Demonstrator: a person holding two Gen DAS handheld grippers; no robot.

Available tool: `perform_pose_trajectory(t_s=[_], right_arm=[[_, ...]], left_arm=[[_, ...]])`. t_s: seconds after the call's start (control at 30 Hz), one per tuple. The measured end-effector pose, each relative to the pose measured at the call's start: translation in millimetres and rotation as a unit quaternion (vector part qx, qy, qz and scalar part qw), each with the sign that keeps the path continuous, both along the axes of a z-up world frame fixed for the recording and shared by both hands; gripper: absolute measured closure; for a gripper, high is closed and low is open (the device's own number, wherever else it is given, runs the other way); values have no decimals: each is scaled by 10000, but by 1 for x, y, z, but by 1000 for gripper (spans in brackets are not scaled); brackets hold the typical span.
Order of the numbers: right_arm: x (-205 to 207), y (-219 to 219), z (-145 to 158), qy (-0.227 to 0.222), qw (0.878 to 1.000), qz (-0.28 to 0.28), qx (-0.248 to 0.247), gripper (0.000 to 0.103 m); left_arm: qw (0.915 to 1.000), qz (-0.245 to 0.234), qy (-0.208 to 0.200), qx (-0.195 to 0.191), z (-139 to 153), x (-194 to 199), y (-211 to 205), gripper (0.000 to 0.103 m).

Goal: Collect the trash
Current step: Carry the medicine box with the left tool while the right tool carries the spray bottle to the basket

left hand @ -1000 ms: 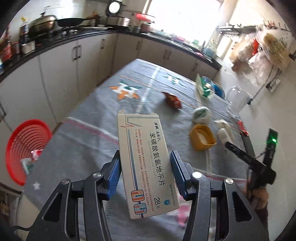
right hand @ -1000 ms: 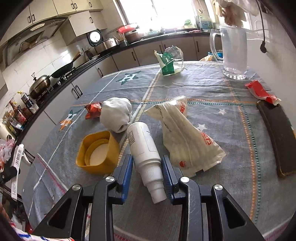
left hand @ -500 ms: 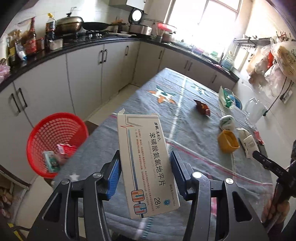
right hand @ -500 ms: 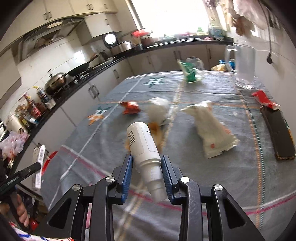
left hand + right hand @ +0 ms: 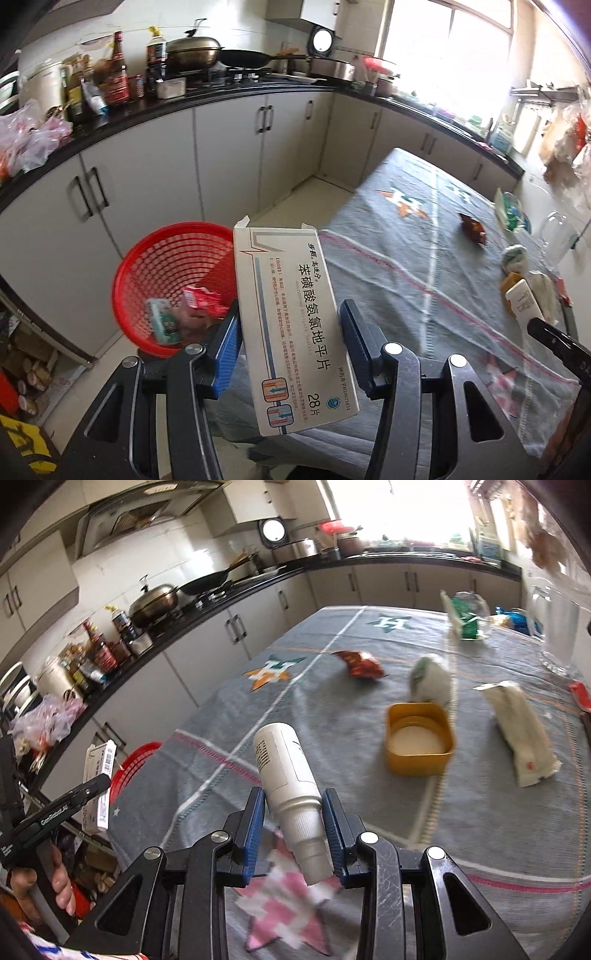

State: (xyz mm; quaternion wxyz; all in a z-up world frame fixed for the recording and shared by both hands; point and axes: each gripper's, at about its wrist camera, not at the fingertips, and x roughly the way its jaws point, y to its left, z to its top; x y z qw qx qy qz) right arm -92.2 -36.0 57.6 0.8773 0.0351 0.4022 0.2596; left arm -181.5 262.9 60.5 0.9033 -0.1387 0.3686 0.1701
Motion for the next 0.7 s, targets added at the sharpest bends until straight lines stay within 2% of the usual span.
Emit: perform_pose_trajectory(t_s=[0.23,0.53,0.7], right_arm=[[-2,38,-5,58,9994,321,-112,68],[-3,92,-11,132,9967,753,-291,68],[0,130,-14,186,9935,1055,-372,68]], left_arm=[[9997,227,58,-26,-11,-3,24,52],[9986,436,105,-287,-26,-7,59,52],[9971,573,3,-504,-29,-13,89,52]])
